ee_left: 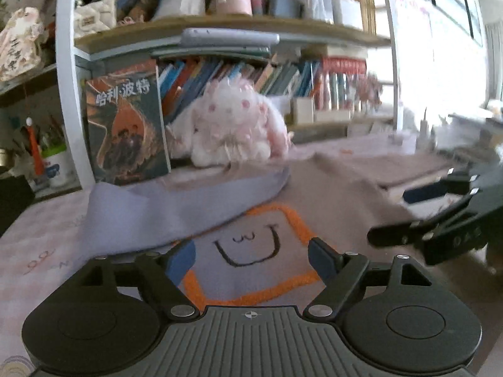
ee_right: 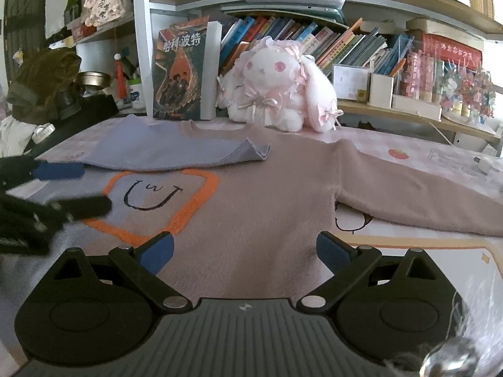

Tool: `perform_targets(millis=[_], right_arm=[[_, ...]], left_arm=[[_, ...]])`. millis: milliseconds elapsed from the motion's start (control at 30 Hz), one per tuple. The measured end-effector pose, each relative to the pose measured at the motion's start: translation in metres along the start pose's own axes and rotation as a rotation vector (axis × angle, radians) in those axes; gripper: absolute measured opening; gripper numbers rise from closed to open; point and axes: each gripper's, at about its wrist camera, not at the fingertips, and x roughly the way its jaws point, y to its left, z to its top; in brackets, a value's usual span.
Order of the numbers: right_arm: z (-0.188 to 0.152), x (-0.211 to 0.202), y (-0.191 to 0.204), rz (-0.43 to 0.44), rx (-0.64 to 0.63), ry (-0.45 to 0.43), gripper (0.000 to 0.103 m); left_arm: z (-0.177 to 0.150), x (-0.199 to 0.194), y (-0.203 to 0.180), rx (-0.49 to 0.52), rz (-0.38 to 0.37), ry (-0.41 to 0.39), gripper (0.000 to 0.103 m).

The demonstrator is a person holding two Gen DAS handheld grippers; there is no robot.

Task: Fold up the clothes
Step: 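Open the left gripper to release the sleeve and withdraw it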

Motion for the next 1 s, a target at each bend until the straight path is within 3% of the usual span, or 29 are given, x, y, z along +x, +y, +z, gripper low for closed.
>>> perform_targets(millis=[100, 400, 667, 800, 1000], right_arm=[[0.0, -0.001, -0.001, -0.005, 0.006, -0.007, 0.098], [0.001, -0.004, -0.01, -0.014, 0.052, -0.022, 0.098], [0.001, -0.009, -0.022, 0.004, 0.102, -0.042, 0.098], [0.003, -0.015, -0.044, -0.084, 0.119, -0.043, 0.098], [0.016, -0.026, -0.101, -0.199, 0.17, -0.011, 0.098]], left_arm=[[-0.001, 0.0, -0.006, 0.042, -0.019, 0.014, 0.094], [-0.002, 0.006, -0.019, 0.121, -0.039, 0.062, 0.097], [-0.002, 0.01, 0.015, -0.077, 0.001, 0.082, 0.098], [-0.003, 0.006, 0.021, -0.111, -0.008, 0.052, 0.098], [-0.001, 0.006, 0.01, -0.044, -0.011, 0.051, 0.098]])
